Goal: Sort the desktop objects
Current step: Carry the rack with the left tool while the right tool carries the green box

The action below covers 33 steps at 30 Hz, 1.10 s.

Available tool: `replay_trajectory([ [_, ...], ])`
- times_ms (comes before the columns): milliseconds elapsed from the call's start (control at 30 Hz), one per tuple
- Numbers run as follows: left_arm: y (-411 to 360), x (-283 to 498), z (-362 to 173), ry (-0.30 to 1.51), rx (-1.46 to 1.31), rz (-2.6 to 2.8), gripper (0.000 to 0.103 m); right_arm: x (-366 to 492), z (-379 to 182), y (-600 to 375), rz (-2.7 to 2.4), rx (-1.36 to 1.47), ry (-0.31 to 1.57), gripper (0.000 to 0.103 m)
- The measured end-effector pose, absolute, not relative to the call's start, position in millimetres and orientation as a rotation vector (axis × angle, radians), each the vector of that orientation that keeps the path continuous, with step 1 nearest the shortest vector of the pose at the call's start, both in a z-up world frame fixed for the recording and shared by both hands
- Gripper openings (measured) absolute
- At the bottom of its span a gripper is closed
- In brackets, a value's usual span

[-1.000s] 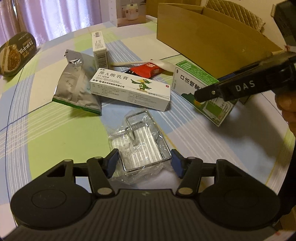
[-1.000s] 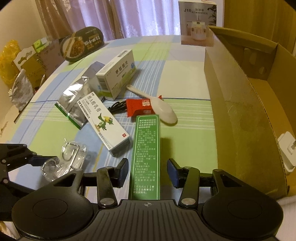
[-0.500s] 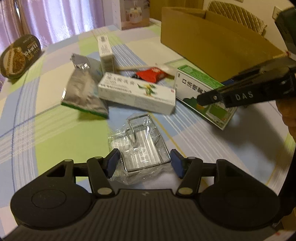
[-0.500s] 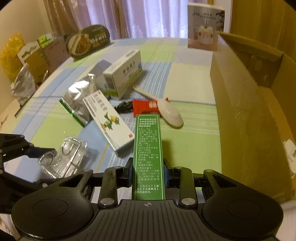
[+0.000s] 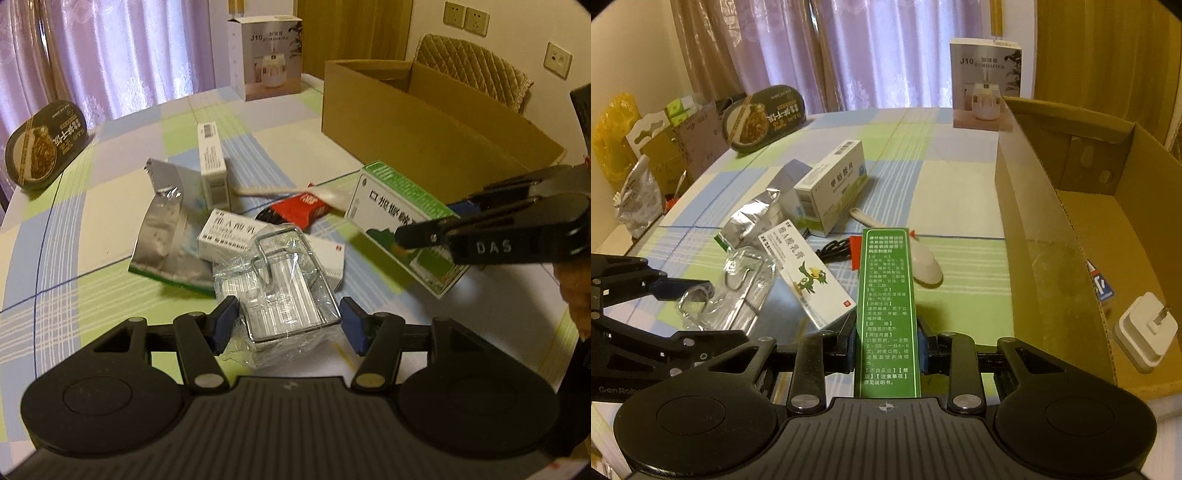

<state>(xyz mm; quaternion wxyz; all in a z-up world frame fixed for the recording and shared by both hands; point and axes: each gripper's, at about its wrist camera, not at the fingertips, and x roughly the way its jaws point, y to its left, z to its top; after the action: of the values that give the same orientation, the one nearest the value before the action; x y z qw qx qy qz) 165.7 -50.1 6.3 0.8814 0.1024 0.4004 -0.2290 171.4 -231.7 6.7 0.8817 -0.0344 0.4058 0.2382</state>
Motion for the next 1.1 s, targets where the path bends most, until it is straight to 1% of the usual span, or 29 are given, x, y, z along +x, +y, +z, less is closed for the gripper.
replay_trajectory([
  [600, -60, 172, 26, 0.797, 0.185, -0.470, 0.055, 168, 26, -241, 0.520, -0.045, 0.790, 0.027],
  [1100, -81, 181, 53, 0.731, 0.151, -0.468, 0.055, 176, 62, -260, 0.493, -0.029, 0.679, 0.027],
])
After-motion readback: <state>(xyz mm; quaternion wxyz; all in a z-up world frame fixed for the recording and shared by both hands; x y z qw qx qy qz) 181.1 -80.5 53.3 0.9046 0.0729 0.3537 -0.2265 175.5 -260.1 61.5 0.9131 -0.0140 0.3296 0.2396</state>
